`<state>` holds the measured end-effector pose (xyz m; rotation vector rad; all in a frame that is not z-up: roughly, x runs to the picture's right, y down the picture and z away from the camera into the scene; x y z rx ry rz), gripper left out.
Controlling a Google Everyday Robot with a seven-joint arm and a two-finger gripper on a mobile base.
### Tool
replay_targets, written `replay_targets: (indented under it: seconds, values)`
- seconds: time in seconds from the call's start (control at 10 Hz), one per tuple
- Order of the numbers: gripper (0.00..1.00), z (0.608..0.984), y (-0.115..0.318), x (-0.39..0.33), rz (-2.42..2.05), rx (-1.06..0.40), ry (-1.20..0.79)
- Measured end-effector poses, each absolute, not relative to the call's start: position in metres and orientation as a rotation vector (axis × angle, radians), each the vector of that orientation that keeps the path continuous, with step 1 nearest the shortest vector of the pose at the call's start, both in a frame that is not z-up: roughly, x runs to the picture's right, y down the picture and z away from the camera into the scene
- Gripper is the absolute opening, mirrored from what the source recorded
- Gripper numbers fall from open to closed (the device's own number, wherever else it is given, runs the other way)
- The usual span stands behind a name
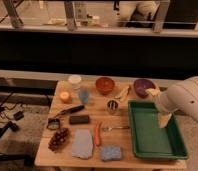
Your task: Place banana in table surface
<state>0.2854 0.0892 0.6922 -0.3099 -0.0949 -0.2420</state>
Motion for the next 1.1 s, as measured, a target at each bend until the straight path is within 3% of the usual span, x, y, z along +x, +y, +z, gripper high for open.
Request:
replay_targets:
  seconds: [1.1]
  values:
    - [1.0, 0.6934, 0.088, 0.2851, -0.23, -0.312, -0.088]
